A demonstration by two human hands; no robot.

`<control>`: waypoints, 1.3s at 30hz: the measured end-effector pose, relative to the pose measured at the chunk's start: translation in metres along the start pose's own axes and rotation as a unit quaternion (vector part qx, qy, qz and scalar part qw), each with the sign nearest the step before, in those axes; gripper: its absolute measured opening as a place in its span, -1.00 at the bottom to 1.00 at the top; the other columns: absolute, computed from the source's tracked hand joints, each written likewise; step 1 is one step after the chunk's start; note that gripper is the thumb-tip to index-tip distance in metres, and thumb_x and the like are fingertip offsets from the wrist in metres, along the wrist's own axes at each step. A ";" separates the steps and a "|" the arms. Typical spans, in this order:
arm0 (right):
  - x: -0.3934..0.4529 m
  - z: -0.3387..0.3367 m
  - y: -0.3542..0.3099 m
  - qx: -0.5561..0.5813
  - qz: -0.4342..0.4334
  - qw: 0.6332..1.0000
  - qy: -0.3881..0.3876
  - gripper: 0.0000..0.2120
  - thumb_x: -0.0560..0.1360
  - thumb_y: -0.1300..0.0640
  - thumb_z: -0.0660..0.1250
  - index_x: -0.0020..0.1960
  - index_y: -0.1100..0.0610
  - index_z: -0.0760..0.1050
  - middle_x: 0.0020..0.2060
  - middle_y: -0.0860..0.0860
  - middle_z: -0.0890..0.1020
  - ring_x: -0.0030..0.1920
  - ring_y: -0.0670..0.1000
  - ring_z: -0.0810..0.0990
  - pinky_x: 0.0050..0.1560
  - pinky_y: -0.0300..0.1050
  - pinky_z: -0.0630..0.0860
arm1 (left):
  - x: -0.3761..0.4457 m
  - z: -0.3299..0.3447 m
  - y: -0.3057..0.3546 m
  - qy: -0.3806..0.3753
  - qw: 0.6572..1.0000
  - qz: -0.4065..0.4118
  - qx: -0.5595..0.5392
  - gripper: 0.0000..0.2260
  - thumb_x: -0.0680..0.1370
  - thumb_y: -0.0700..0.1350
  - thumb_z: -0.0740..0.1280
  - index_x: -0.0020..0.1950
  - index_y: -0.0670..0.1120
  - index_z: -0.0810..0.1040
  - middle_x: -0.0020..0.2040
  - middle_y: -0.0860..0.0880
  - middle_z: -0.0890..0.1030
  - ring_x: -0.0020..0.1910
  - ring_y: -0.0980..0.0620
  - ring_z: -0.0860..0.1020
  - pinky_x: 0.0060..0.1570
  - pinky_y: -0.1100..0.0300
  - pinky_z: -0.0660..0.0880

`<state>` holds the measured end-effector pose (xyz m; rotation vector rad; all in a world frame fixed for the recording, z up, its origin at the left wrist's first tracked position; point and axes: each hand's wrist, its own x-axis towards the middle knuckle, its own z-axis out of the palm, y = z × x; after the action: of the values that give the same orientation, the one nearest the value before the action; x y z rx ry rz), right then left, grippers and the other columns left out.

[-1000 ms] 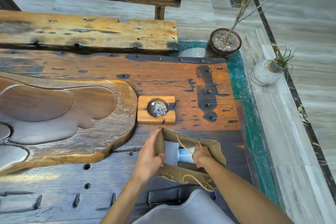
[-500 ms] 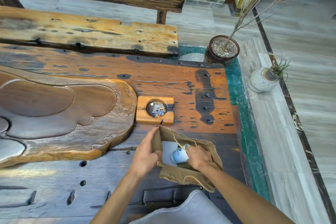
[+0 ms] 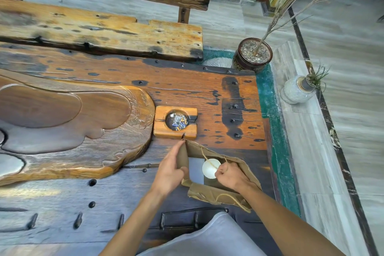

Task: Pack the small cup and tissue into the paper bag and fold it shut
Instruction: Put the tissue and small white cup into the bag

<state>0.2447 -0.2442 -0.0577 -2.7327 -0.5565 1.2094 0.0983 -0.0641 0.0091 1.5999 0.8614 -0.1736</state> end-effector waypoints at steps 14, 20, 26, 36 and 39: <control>0.027 0.017 0.022 0.004 0.040 0.999 -0.021 -0.80 0.43 0.25 0.18 -0.23 0.22 0.57 -0.21 0.16 0.67 -0.19 0.19 0.71 -0.16 0.05 0.68 | 0.005 0.004 0.004 -0.006 1.000 -0.004 -0.018 -0.25 0.45 -0.40 0.30 0.49 0.22 0.28 0.44 0.04 0.45 0.33 -0.20 0.49 0.27 0.00 0.48; 0.032 0.024 0.023 -0.017 0.041 0.999 -0.015 -0.79 0.41 0.28 0.18 -0.38 0.12 0.41 -0.29 0.11 0.58 -0.33 0.07 0.51 -0.21 0.00 0.62 | 0.005 0.006 0.000 0.001 1.000 0.002 -0.007 -0.26 0.44 -0.39 0.30 0.48 0.23 0.28 0.39 -0.21 0.50 0.32 -0.35 0.43 0.18 -0.12 0.51; 0.030 0.027 0.025 -0.022 0.040 0.999 -0.026 -0.88 0.46 0.18 0.22 -0.16 0.10 0.53 -0.08 0.12 0.65 -0.10 0.13 0.64 -0.02 -0.05 0.61 | 0.005 0.007 -0.002 -0.004 1.000 -0.003 -0.004 -0.26 0.46 -0.40 0.29 0.50 0.20 0.27 0.33 -0.17 0.55 -0.05 -0.07 0.58 -0.28 0.40 0.45; -0.002 -0.007 0.007 0.007 0.052 0.995 -0.089 -0.54 0.53 0.11 0.22 0.43 0.01 0.37 0.36 0.09 0.48 0.06 0.08 0.54 0.00 -0.08 0.51 | -0.004 0.013 0.003 0.005 0.995 0.048 0.086 -0.25 0.42 -0.38 0.29 0.54 0.11 0.24 0.36 -0.16 0.54 0.09 -0.09 0.59 0.05 0.22 0.56; -0.021 -0.026 -0.001 0.027 0.050 0.993 -0.099 -0.60 0.52 0.13 0.19 0.36 0.06 0.39 0.17 0.10 0.57 -0.08 0.08 0.58 -0.10 -0.06 0.60 | -0.007 0.015 0.004 0.000 0.993 0.062 0.097 -0.24 0.40 -0.37 0.29 0.54 0.10 0.23 0.48 0.01 0.43 0.42 -0.05 0.43 0.40 -0.01 0.39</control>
<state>0.2503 -0.2493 -0.0247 -2.6403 -0.4021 1.5083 0.1014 -0.0809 0.0127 1.8302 0.7613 -0.1736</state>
